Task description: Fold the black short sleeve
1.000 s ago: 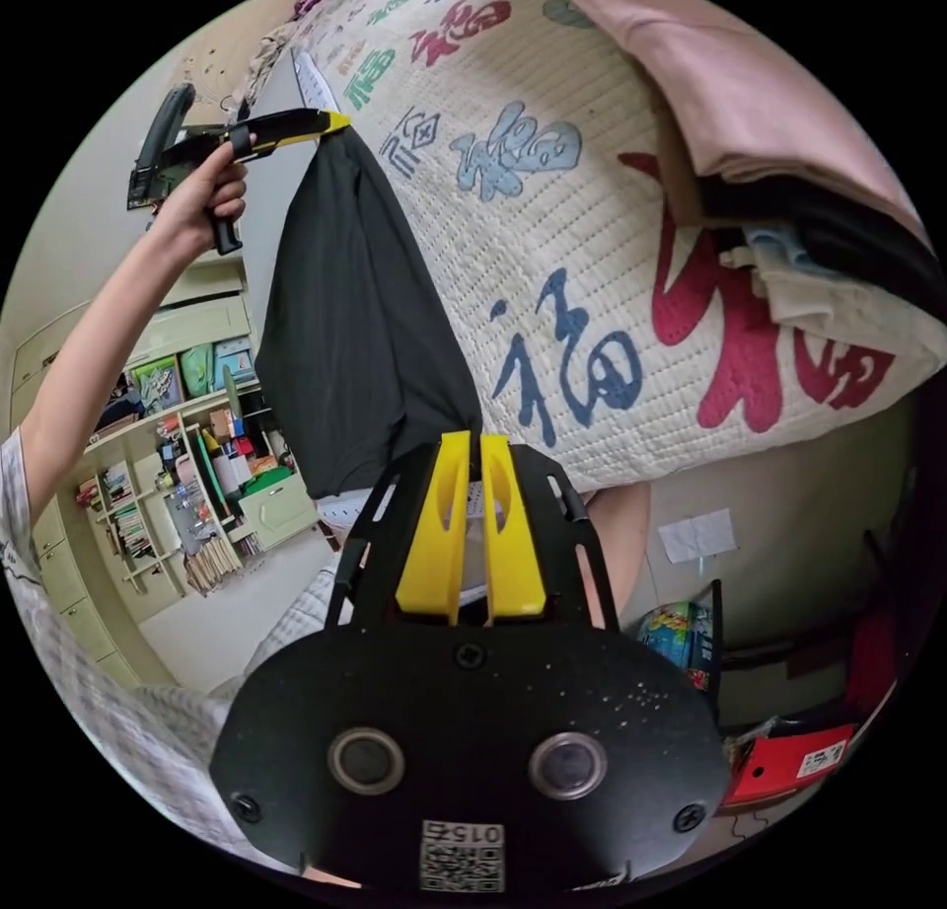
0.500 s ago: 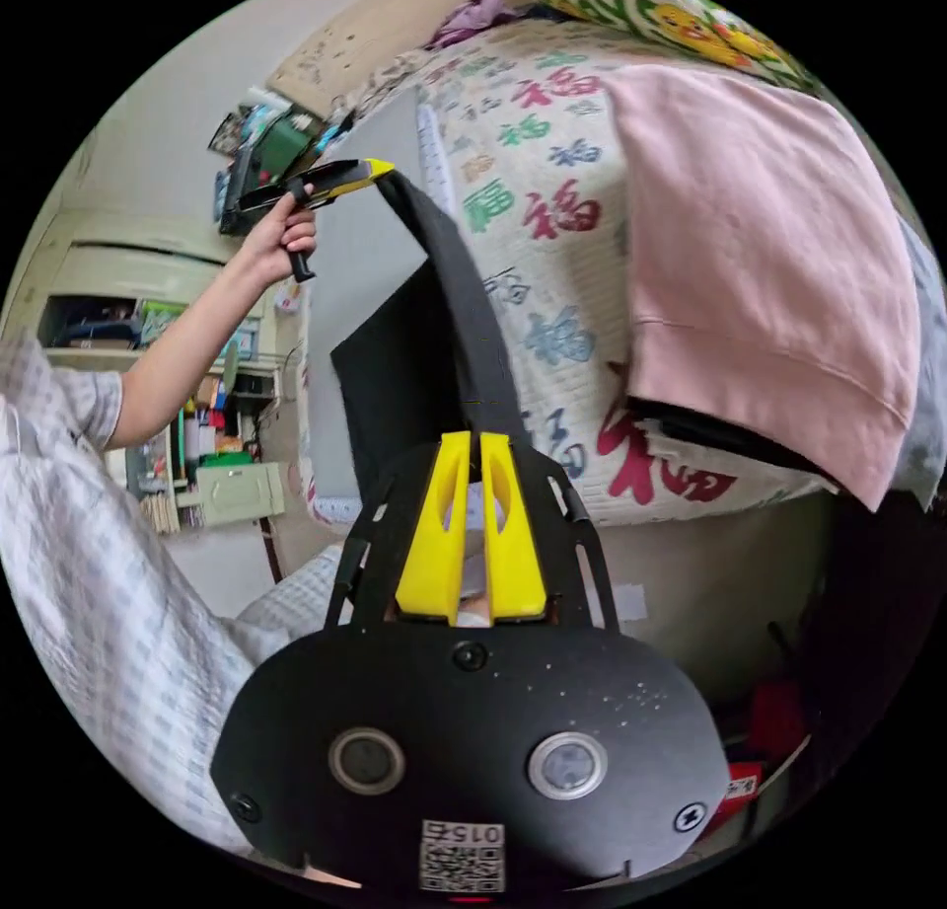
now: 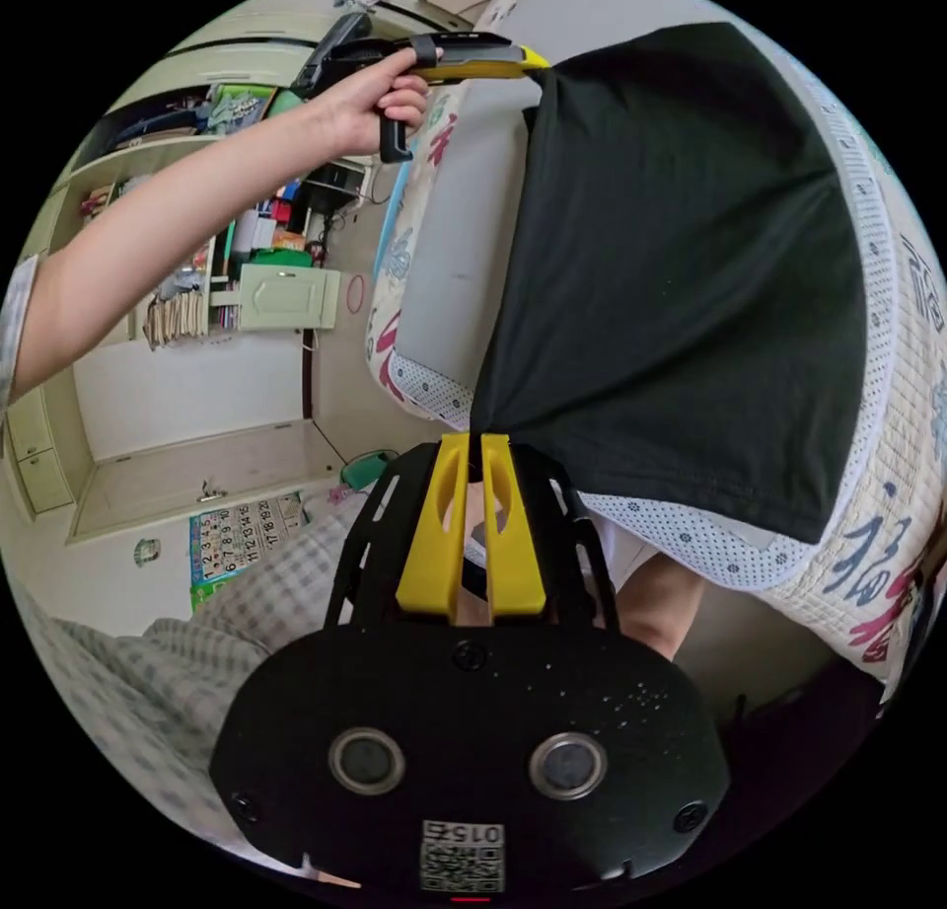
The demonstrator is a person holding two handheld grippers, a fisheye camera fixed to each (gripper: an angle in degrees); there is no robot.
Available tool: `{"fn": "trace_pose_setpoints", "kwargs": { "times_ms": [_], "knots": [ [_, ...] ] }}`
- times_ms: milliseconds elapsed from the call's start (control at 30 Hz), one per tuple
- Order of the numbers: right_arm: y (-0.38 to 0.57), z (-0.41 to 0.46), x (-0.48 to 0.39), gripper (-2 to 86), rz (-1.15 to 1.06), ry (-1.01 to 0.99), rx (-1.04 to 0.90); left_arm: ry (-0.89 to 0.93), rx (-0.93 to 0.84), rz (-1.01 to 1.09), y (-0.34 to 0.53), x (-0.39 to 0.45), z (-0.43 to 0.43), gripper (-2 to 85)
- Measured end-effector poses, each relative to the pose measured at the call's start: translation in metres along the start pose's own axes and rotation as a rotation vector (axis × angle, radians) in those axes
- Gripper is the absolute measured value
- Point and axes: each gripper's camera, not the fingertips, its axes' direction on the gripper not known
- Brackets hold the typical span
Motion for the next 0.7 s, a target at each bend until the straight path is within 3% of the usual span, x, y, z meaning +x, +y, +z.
{"fn": "trace_pose_setpoints", "kwargs": {
  "times_ms": [100, 433, 533, 700],
  "knots": [
    [-0.008, 0.033, 0.019, 0.7, -0.014, 0.036, -0.071, 0.029, 0.054, -0.043, 0.019, -0.025, -0.006, -0.4],
    [0.006, 0.057, 0.068, 1.0, -0.161, 0.130, -0.128, 0.076, 0.254, 0.099, 0.079, -0.023, -0.057, -0.7],
    [0.007, 0.077, 0.102, 1.5, -0.151, 0.140, -0.195, -0.046, 0.267, 0.029, 0.096, -0.038, -0.056, -0.7],
    [-0.007, 0.118, 0.146, 3.2, -0.140, 0.205, -0.278, -0.072, 0.240, -0.105, 0.108, -0.065, -0.047, 1.2]
  ]
}}
